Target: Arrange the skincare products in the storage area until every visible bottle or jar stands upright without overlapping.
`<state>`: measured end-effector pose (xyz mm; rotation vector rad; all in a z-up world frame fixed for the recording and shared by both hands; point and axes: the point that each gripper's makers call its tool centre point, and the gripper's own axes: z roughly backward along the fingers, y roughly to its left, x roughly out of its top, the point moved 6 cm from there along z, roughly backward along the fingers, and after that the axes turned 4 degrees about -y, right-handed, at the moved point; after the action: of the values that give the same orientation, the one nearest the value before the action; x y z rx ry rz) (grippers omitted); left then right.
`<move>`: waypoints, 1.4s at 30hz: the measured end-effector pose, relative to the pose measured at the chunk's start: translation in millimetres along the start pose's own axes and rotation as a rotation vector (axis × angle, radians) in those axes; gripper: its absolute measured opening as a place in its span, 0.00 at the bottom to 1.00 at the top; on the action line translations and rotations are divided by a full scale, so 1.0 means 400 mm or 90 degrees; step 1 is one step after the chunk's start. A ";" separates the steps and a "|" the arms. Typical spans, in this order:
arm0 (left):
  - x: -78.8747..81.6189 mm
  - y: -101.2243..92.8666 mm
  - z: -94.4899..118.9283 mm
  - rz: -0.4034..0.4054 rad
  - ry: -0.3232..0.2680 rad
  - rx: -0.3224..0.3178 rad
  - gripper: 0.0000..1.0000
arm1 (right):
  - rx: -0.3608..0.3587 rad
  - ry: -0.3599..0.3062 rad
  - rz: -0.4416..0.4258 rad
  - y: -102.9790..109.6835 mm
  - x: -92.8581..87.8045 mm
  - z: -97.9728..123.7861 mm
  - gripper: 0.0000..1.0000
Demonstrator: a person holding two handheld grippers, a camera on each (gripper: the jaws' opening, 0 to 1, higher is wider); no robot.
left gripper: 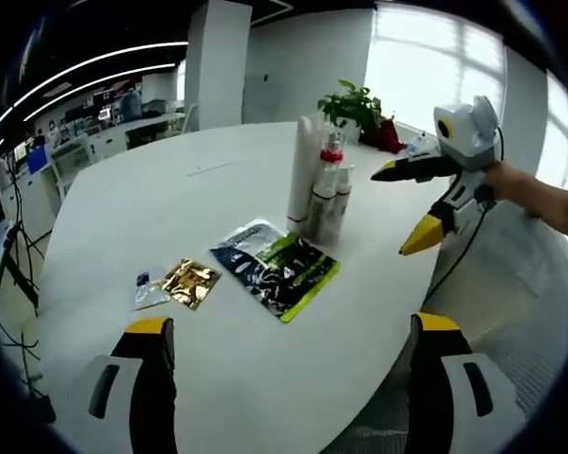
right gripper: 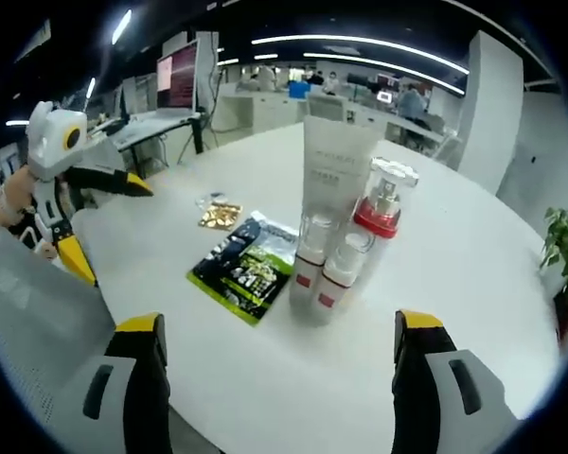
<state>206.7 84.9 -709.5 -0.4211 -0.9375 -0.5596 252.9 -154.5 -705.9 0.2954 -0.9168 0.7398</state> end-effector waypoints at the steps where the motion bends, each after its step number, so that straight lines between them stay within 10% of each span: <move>1: 0.002 0.000 0.001 -0.002 -0.004 0.002 0.99 | 0.003 -0.003 -0.004 0.001 0.000 0.001 0.99; 42: -0.017 0.008 0.002 0.039 0.010 0.012 0.99 | -0.007 -0.011 0.044 -0.001 0.018 0.022 1.00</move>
<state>204.9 89.7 -714.9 -0.4261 -0.9108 -0.4973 250.6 -156.2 -694.8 0.2613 -0.9514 0.7963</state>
